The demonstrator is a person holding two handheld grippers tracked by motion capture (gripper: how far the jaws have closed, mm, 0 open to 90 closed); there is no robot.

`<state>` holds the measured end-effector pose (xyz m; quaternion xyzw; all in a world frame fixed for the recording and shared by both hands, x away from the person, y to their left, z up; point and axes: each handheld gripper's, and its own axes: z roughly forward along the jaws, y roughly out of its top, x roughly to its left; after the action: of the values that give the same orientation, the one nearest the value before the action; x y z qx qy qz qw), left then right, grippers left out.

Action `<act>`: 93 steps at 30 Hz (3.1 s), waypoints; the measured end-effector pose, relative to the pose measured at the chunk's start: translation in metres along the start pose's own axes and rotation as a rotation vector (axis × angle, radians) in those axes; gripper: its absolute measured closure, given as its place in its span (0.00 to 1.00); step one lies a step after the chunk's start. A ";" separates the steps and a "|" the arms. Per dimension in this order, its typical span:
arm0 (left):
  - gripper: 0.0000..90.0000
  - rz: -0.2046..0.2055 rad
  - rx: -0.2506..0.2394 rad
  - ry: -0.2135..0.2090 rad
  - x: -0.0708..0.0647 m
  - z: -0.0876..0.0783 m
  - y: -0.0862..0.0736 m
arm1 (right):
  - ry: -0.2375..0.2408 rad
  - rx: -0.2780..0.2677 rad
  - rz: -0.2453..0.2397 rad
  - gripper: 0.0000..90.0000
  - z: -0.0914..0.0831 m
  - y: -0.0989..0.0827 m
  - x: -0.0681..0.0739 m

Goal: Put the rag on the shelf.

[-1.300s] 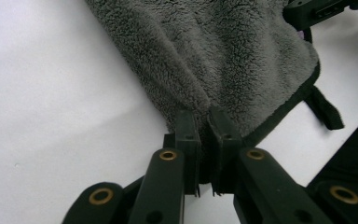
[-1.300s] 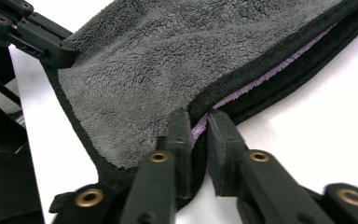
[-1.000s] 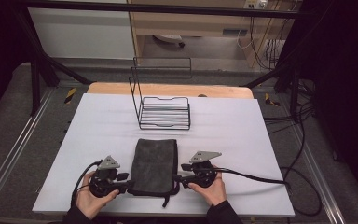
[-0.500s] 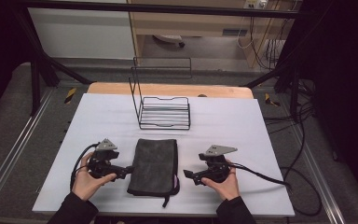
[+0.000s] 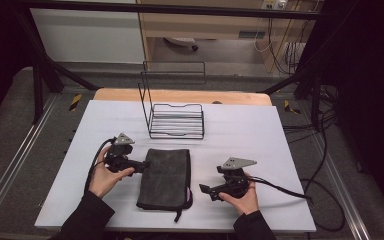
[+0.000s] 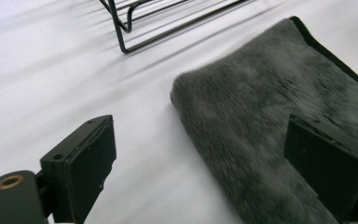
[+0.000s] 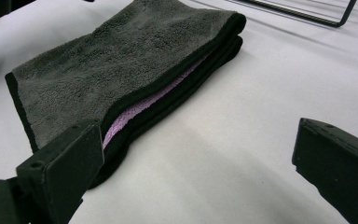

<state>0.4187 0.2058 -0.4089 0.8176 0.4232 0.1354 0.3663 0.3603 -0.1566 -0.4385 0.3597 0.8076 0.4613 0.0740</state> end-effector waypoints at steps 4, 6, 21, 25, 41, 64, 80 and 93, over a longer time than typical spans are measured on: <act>0.16 -0.027 -0.027 0.014 0.004 0.009 0.006 | -0.004 0.006 0.001 0.04 0.000 0.000 0.000; 0.24 -0.047 -0.039 0.010 0.006 0.013 0.007 | -0.004 0.006 0.003 0.04 0.000 0.000 0.000; 0.68 -0.088 0.031 -0.029 0.011 0.041 0.001 | -0.003 0.015 0.011 0.04 0.005 -0.001 -0.001; 0.77 -0.086 0.050 -0.032 0.008 0.044 0.000 | -0.002 0.009 0.024 0.04 0.007 0.000 -0.002; 0.85 -0.040 0.051 -0.013 0.003 0.046 -0.002 | -0.039 -0.041 0.063 0.06 0.034 0.043 -0.006; 0.85 -0.047 0.031 -0.034 0.006 0.046 -0.005 | -0.071 0.072 0.152 0.67 0.104 0.058 -0.027; 0.88 -0.081 0.028 -0.053 0.009 0.045 -0.005 | -0.009 0.102 0.240 0.89 0.103 0.060 -0.027; 0.89 -0.095 -0.066 -0.106 0.012 0.018 -0.001 | 0.010 0.013 0.207 0.89 0.081 0.070 -0.016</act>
<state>0.4346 0.2066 -0.4233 0.7901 0.4370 0.0884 0.4207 0.4445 -0.0893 -0.4315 0.4393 0.7694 0.4633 0.0196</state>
